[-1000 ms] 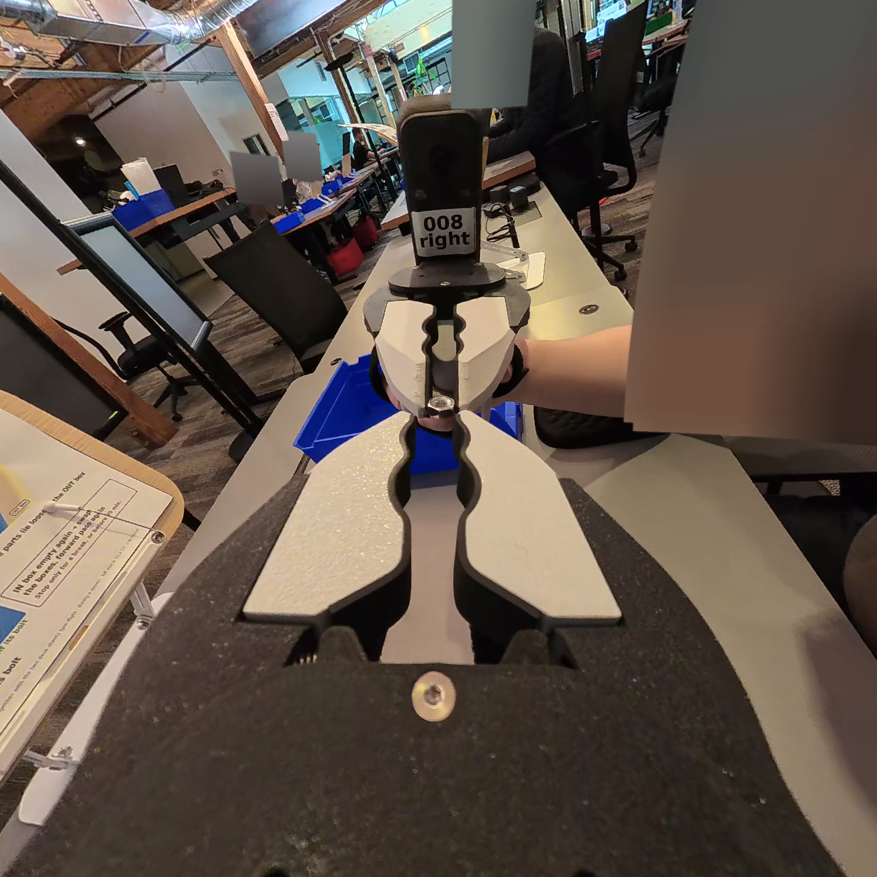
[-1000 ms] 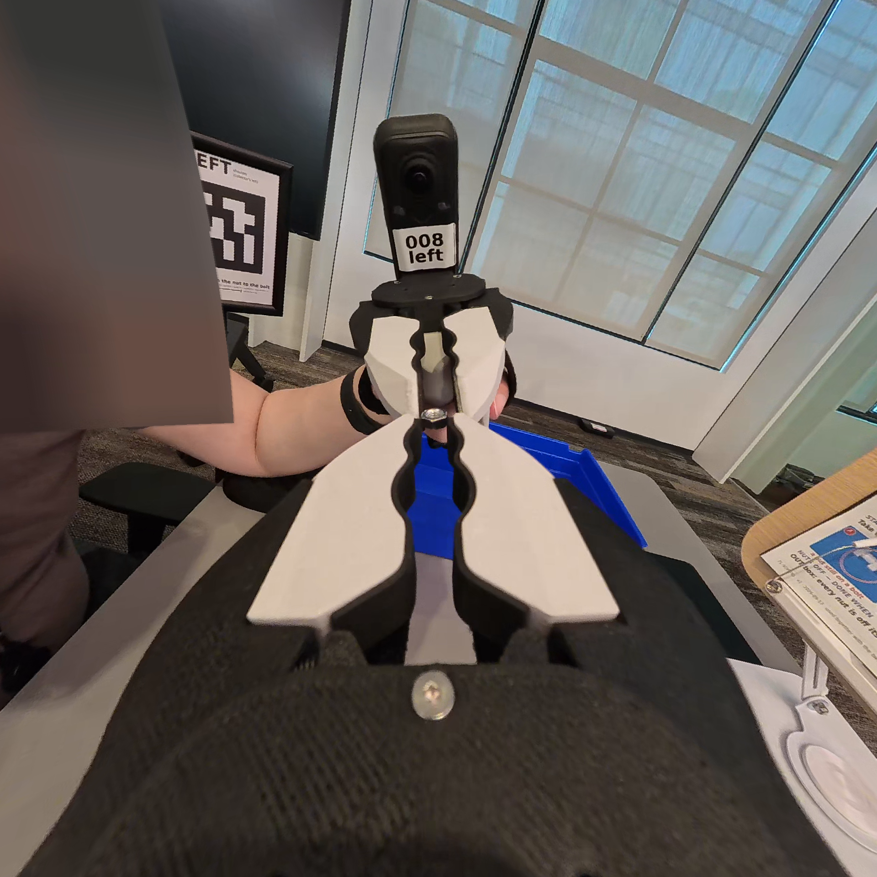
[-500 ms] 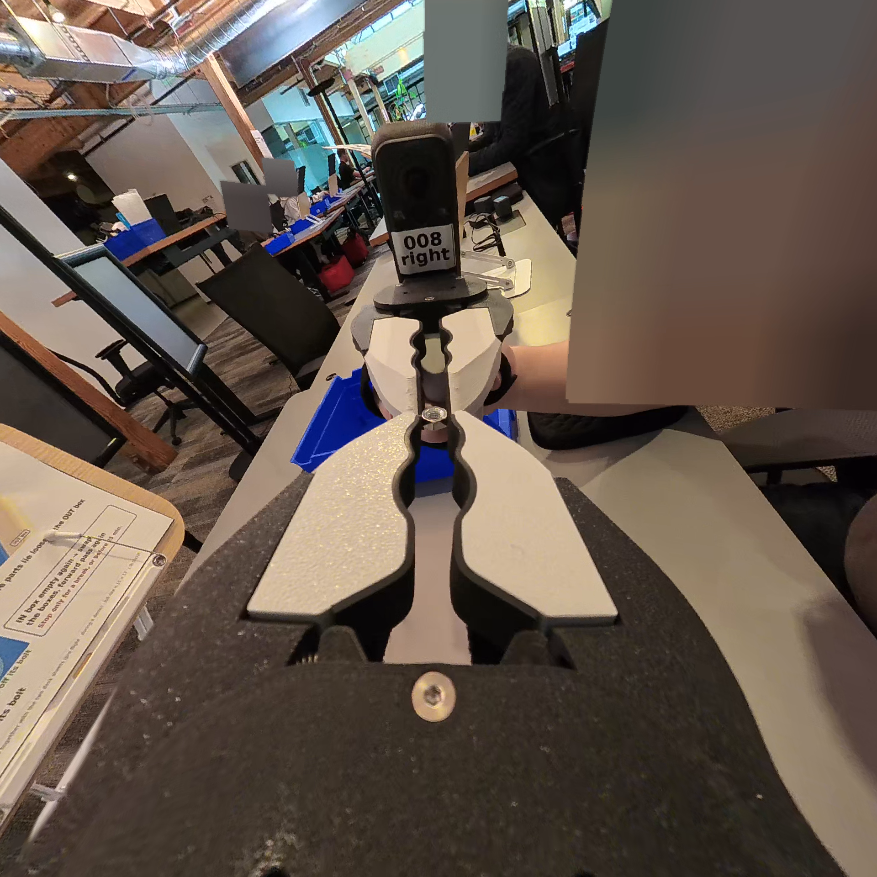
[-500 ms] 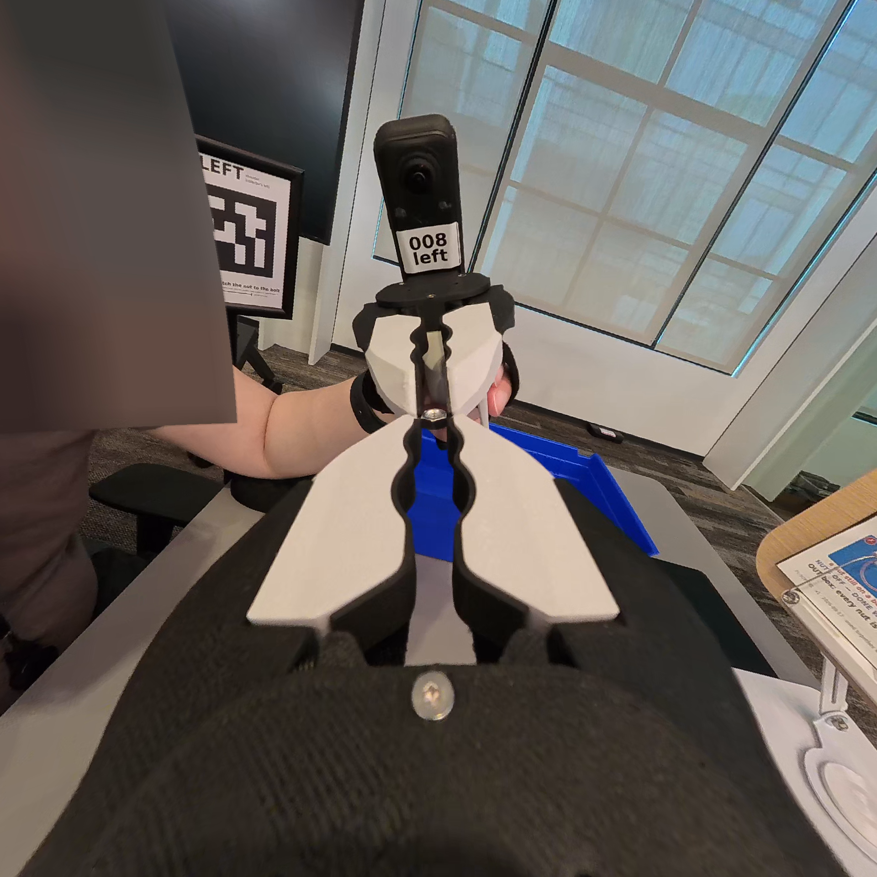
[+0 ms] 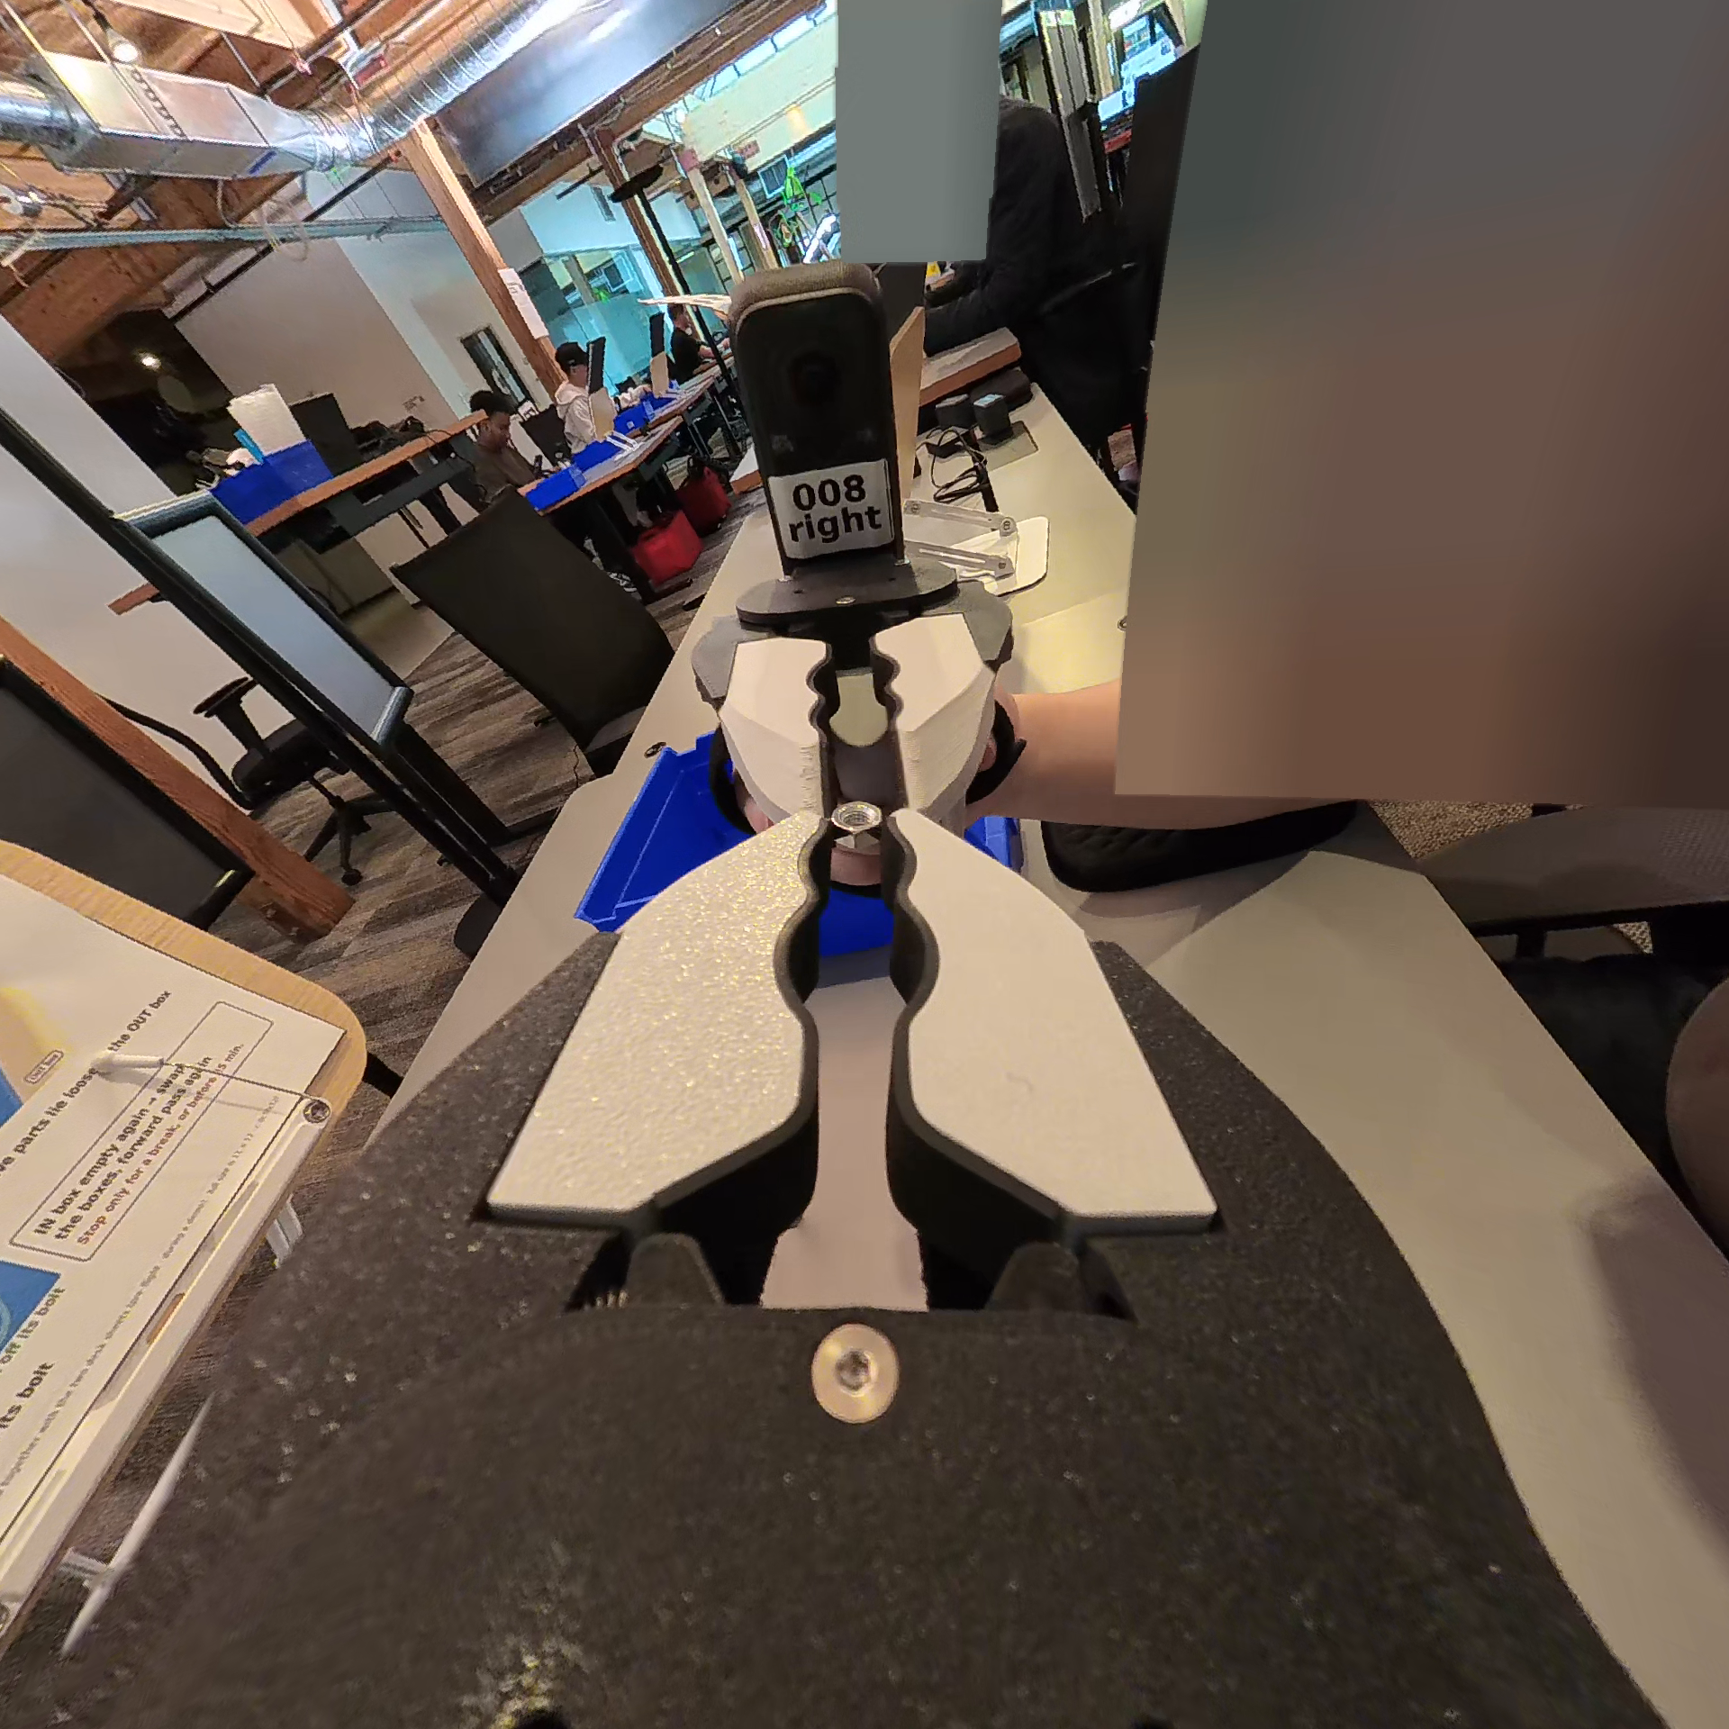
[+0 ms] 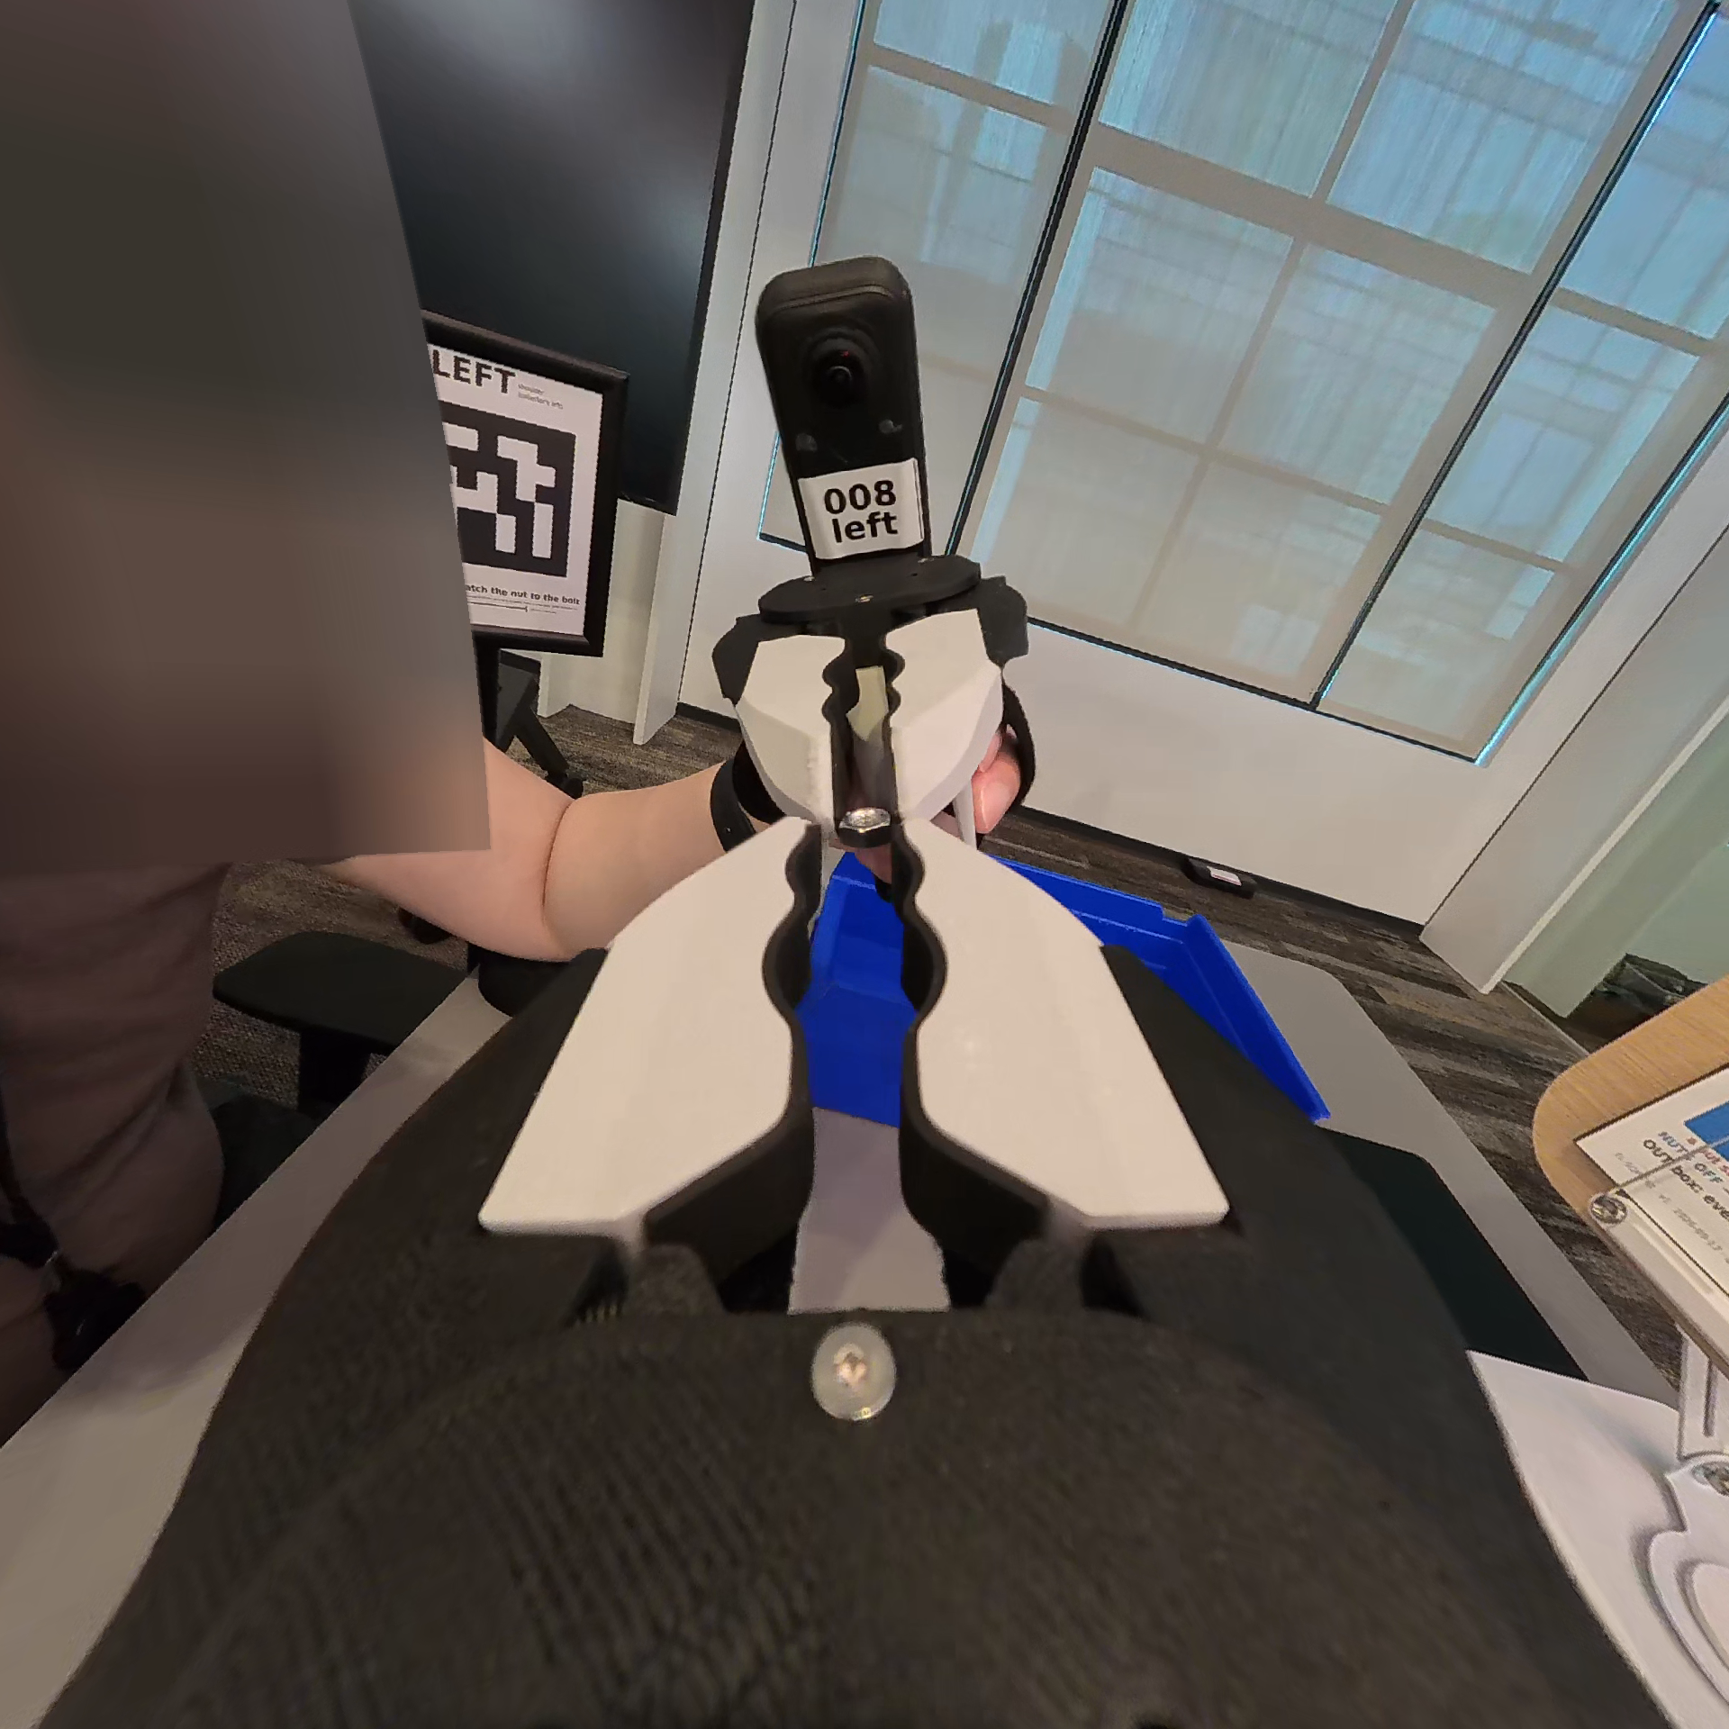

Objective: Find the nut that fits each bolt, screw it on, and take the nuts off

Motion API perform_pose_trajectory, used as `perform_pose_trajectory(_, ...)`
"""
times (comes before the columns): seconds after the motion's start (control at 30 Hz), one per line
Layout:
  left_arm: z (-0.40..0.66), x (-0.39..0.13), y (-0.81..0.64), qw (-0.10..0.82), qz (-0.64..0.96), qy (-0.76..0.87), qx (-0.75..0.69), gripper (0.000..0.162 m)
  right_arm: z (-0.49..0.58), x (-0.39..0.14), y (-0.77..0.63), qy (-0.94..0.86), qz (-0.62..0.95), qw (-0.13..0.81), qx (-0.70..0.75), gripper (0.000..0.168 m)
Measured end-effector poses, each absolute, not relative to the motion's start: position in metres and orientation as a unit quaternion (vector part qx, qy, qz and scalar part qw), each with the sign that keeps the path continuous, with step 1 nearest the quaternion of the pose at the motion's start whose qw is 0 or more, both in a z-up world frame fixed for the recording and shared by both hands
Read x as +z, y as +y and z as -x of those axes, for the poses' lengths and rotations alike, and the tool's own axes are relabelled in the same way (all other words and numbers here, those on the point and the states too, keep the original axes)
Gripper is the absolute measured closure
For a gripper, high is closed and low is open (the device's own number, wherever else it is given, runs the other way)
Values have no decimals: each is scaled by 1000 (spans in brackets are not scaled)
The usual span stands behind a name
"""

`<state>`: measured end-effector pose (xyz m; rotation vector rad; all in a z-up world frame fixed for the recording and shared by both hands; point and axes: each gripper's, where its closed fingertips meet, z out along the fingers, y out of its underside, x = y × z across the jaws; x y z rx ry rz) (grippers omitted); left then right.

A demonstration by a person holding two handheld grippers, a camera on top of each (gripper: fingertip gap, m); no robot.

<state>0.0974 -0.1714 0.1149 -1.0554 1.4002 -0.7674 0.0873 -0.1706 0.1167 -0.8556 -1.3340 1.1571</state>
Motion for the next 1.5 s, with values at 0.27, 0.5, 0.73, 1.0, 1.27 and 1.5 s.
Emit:
perform_pose_trajectory(0.27, -98, 116, -170, 580, 450, 591, -335, 153, -88, 118, -169, -559, 364, 558, 494, 152)
perform_pose_trajectory(0.5, -98, 116, -171, 579, 448, 594, -333, 153, -87, 118, -168, -558, 364, 567, 484, 157)
perform_pose_trajectory(0.73, -98, 116, -169, 589, 448, 595, -315, 153, -87, 118, -166, -561, 360, 589, 457, 157)
perform_pose_trajectory(1.0, -99, 114, -172, 588, 438, 602, -317, 153, -88, 118, -169, -564, 353, 580, 469, 157)
perform_pose_trajectory(1.27, -99, 114, -166, 596, 446, 596, -302, 153, -89, 118, -166, -560, 359, 581, 469, 153)
perform_pose_trajectory(1.5, -97, 116, -164, 603, 448, 588, -299, 153, -91, 122, -160, -549, 365, 595, 460, 153)
